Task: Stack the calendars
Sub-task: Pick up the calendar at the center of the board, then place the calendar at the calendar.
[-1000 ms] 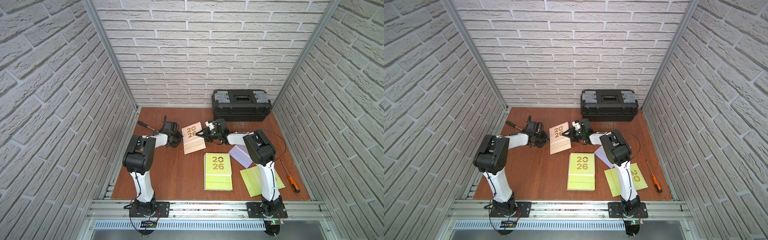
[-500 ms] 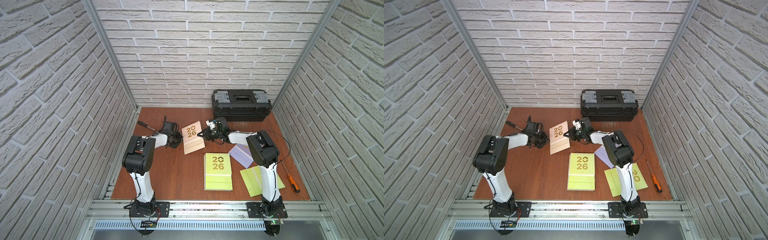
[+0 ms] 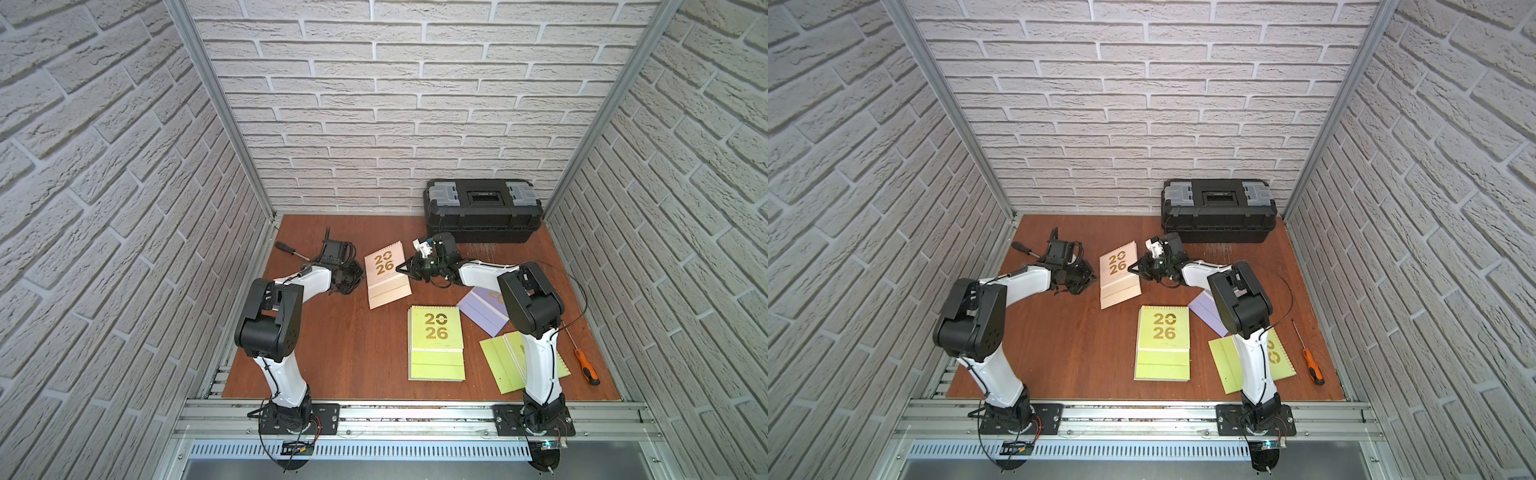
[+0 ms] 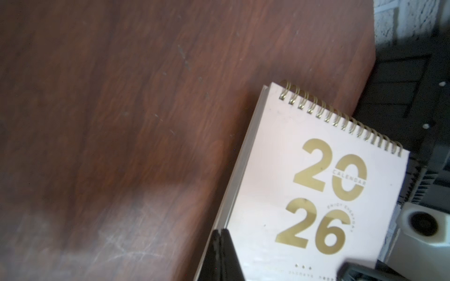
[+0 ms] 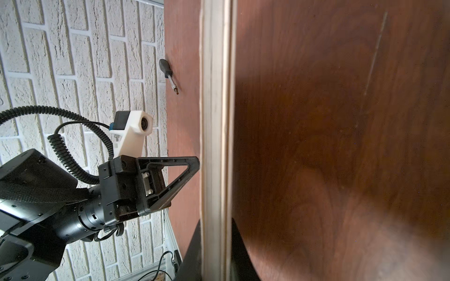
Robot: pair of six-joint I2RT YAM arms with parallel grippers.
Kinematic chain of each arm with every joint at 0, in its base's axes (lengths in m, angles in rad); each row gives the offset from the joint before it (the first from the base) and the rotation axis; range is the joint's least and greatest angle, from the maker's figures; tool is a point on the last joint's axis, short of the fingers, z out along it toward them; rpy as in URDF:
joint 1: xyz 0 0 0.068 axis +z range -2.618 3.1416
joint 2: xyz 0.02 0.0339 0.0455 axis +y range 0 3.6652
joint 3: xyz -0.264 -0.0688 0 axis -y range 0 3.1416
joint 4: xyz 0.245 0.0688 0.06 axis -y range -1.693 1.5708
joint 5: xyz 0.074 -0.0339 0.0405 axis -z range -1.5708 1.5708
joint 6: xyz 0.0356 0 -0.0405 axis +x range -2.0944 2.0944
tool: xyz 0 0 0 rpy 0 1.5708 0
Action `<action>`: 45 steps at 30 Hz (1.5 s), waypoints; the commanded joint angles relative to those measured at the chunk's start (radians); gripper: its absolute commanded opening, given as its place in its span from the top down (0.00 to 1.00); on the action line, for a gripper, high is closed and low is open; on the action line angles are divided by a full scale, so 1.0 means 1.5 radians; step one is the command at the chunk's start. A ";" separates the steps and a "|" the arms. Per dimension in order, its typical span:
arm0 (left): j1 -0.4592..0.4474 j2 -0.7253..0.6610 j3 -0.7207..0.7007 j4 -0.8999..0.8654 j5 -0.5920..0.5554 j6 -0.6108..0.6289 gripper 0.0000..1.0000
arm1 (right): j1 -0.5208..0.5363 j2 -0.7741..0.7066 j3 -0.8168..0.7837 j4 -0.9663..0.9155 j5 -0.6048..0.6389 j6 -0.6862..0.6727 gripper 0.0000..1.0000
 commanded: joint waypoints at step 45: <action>-0.209 -0.298 -0.102 -0.083 -0.161 -0.035 1.00 | -0.037 -0.647 -0.349 -0.234 0.068 -0.106 0.97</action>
